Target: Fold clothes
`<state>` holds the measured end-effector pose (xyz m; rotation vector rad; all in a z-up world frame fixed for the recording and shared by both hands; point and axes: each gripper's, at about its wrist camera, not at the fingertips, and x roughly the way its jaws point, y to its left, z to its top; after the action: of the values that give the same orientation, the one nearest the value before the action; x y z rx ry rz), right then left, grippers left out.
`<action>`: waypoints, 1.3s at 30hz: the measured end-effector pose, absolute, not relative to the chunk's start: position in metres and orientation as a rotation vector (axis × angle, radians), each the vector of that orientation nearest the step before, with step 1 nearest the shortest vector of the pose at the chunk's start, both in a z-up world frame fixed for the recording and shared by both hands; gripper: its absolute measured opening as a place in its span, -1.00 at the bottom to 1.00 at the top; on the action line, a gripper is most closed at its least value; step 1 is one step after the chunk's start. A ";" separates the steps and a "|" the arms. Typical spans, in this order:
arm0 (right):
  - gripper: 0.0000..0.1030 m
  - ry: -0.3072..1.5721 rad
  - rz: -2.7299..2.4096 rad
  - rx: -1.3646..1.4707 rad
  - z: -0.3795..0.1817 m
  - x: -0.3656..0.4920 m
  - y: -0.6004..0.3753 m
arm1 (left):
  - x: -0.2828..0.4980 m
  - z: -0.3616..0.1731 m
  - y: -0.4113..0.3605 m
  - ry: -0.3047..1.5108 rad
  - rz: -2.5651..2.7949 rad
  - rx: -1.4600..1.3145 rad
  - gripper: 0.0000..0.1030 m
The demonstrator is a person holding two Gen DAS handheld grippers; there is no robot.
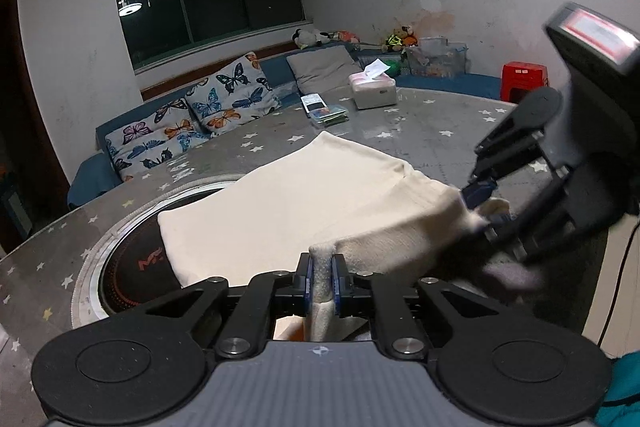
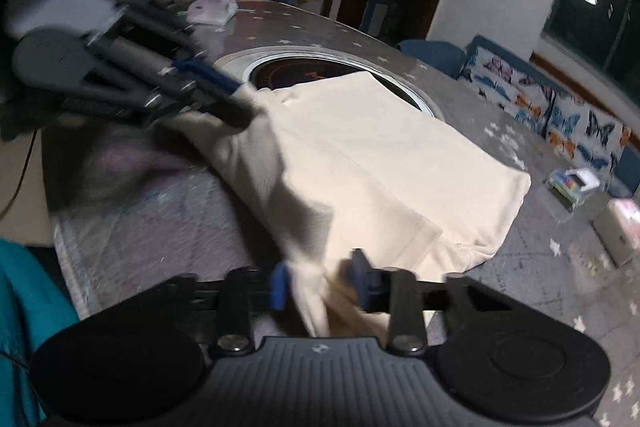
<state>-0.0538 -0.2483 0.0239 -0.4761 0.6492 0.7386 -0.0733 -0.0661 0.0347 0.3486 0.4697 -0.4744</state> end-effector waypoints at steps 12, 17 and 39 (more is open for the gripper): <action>-0.79 0.692 0.729 -0.310 0.041 -0.034 -0.261 | -0.108 0.015 -0.063 0.449 -0.415 0.511 0.11; -0.80 0.686 0.718 -0.296 0.044 -0.032 -0.260 | -0.111 0.004 -0.069 0.432 -0.403 0.582 0.13; -0.84 0.642 0.741 -0.282 0.064 -0.068 -0.267 | -0.137 0.026 -0.057 0.436 -0.454 0.542 -0.77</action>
<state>-0.0681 -0.2671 0.0639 -0.2820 0.6423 0.7412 -0.1369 -0.0572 0.0258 0.5424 0.4364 -0.4544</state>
